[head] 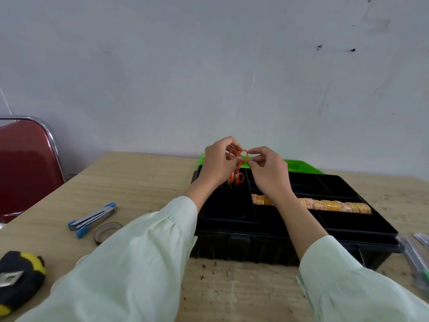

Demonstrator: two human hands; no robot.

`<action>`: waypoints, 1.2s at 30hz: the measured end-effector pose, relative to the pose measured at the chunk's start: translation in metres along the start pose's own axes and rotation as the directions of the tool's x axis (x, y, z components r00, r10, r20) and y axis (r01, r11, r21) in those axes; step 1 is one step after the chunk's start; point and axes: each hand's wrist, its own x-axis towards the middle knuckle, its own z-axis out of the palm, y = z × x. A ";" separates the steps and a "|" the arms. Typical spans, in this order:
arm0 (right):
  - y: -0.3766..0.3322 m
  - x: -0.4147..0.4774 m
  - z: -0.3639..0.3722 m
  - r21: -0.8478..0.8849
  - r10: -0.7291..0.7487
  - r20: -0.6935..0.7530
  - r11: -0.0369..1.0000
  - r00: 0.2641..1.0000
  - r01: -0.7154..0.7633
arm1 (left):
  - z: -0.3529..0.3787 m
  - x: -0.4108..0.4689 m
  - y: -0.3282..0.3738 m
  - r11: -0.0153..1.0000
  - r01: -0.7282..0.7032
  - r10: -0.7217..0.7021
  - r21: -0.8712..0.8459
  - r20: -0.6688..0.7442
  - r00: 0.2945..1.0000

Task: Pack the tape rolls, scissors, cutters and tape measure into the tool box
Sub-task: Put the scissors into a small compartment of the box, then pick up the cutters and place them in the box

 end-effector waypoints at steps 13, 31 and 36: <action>0.006 0.005 0.012 -0.303 0.027 0.183 0.952 0.983 0.030 | 0.002 0.000 -0.006 0.761 -0.224 -0.016 0.609 0.362 0.932; 0.004 -0.017 -0.020 -0.303 -0.036 0.195 0.948 0.980 0.095 | 0.004 -0.009 0.004 0.704 -0.169 -0.262 0.690 0.473 0.841; 0.012 -0.029 -0.050 -0.210 -0.078 0.032 0.974 0.996 0.083 | 0.026 -0.032 0.039 0.697 -0.181 -0.187 0.694 0.419 0.889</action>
